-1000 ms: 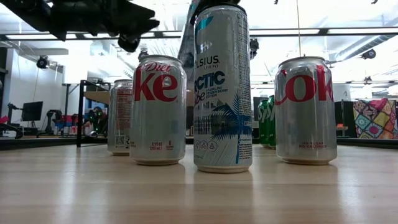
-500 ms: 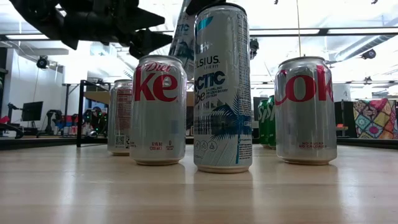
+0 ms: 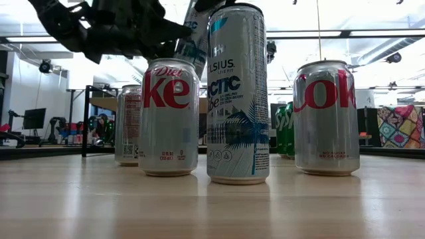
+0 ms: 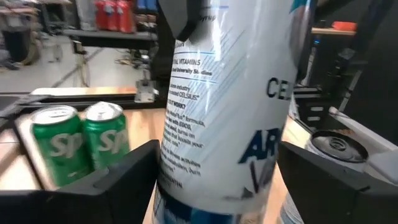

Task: Place canned beverage on shelf
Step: Put the top white-blue soda can on the shelf

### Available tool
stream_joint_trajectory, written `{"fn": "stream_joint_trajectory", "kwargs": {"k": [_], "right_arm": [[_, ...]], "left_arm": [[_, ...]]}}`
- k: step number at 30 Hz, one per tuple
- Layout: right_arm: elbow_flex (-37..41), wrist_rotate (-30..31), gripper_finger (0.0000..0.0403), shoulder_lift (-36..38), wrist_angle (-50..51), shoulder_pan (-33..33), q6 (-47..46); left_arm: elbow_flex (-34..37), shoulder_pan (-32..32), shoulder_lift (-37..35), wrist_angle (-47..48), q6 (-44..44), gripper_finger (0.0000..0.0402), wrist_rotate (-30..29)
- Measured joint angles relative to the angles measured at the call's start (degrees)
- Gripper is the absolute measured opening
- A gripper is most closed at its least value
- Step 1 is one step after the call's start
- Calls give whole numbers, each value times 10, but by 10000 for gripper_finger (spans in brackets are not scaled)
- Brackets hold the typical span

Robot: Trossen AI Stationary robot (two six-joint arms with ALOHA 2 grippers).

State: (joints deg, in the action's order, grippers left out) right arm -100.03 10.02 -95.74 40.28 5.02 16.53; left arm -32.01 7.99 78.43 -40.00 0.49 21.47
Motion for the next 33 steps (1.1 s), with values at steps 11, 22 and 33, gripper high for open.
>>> {"fn": "stream_joint_trajectory", "kwargs": {"k": [11, 22, 33], "right_arm": [[0, 1, 240, 0, 5, 0, 0], [-2, 27, 347, 5, -27, -2, -27], [-1, 133, 362, 72, -42, 1, -77]], "left_arm": [[-31, 0, 47, -1, -3, 257, 6], [-31, -18, 25, -6, -18, 244, -124], [9, -28, -64, -13, -27, 244, -221]]}}
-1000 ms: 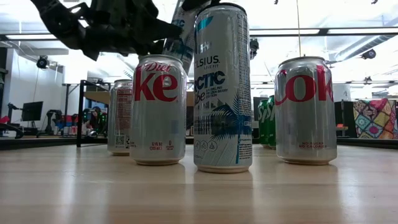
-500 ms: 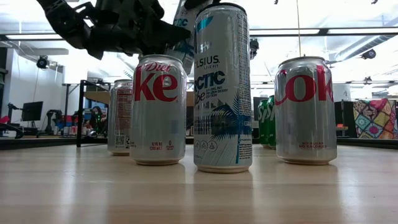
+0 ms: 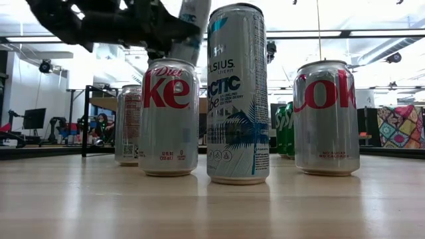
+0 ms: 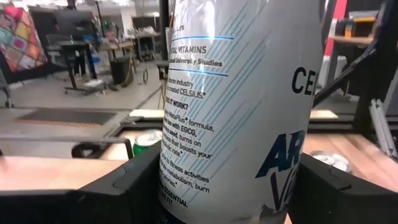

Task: Place canned beverage on shelf
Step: Put the top white-blue soda can on the shelf

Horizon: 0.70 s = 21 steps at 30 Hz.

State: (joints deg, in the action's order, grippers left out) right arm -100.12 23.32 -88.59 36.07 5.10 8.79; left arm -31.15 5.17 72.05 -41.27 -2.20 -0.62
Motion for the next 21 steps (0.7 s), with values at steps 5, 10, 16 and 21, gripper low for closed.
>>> {"fn": "stream_joint_trajectory", "kwargs": {"k": [5, 10, 16, 21], "right_arm": [[31, 0, 363, 23, -57, 3, -12], [116, 0, 363, 26, -192, 4, 2], [222, -1, 363, 17, -445, 4, 24], [279, -12, 364, 12, -625, 4, 16]], "left_arm": [[31, -2, -72, 3, -3, 244, -17], [43, -3, -120, 1, -6, 244, -34], [47, -5, -138, 6, -12, 244, -33], [47, -5, -134, 6, -12, 244, -76]]}}
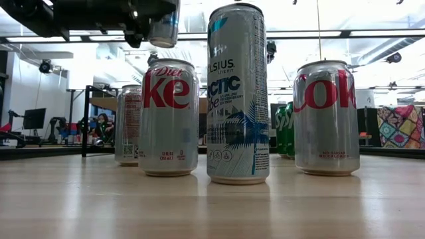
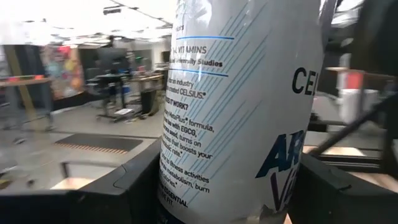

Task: Place canned beverage on shelf
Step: Put the top white-blue soda can on the shelf

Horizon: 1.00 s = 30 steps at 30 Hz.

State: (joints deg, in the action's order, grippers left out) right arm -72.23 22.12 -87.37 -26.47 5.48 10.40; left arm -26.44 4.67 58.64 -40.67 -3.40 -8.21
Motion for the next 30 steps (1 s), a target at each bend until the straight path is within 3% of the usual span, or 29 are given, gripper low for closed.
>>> {"fn": "stream_joint_trajectory", "kwargs": {"k": [4, 13, 24, 30], "right_arm": [[15, -13, 364, -10, -55, -2, -8], [13, -11, 364, -54, -116, -28, -30], [-53, -30, 363, -116, -116, -44, 7], [-61, -31, 306, -116, -107, -44, -3]], "left_arm": [[0, 1, 6, -1, -2, 244, -24], [-9, 0, 16, -9, -3, 245, -21], [-10, 0, 26, -15, 0, 247, -18], [-10, 0, 25, -13, 2, 247, -18]]}}
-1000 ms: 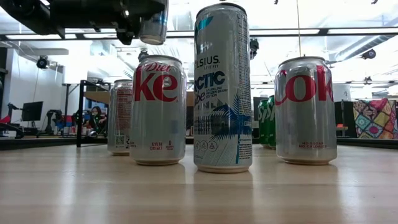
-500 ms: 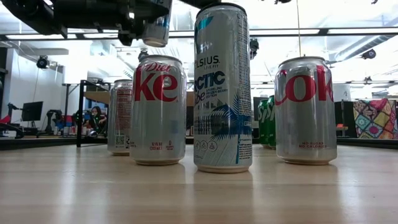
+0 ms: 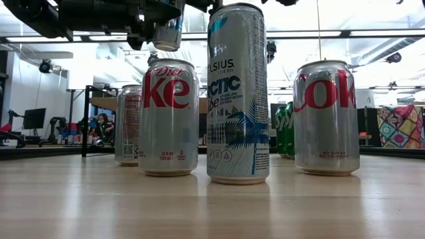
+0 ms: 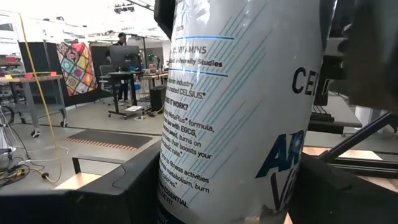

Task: Place canned beverage on shelf
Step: Put the top white-blue soda can on the shelf

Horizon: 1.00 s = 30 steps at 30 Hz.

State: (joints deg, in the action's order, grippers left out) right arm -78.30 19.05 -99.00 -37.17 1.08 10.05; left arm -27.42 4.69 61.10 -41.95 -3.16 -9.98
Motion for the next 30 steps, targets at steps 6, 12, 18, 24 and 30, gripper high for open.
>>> {"fn": "stream_joint_trajectory", "kwargs": {"k": [6, 12, 18, 24, 30], "right_arm": [[0, 1, 233, 0, 4, 0, 0], [0, 0, 233, 0, 10, 0, -7], [0, 0, 233, 10, 34, 0, -10], [0, 5, 233, 40, 66, 0, -10], [0, 3, 233, 74, 118, -16, -14]], "left_arm": [[0, 0, 0, 0, 2, 254, 0], [0, 0, -1, -5, 12, 308, 1], [0, 0, -5, 5, 10, 337, 5], [0, 0, -25, 35, 5, 339, 5], [0, 0, -70, 88, -14, 340, 5]]}}
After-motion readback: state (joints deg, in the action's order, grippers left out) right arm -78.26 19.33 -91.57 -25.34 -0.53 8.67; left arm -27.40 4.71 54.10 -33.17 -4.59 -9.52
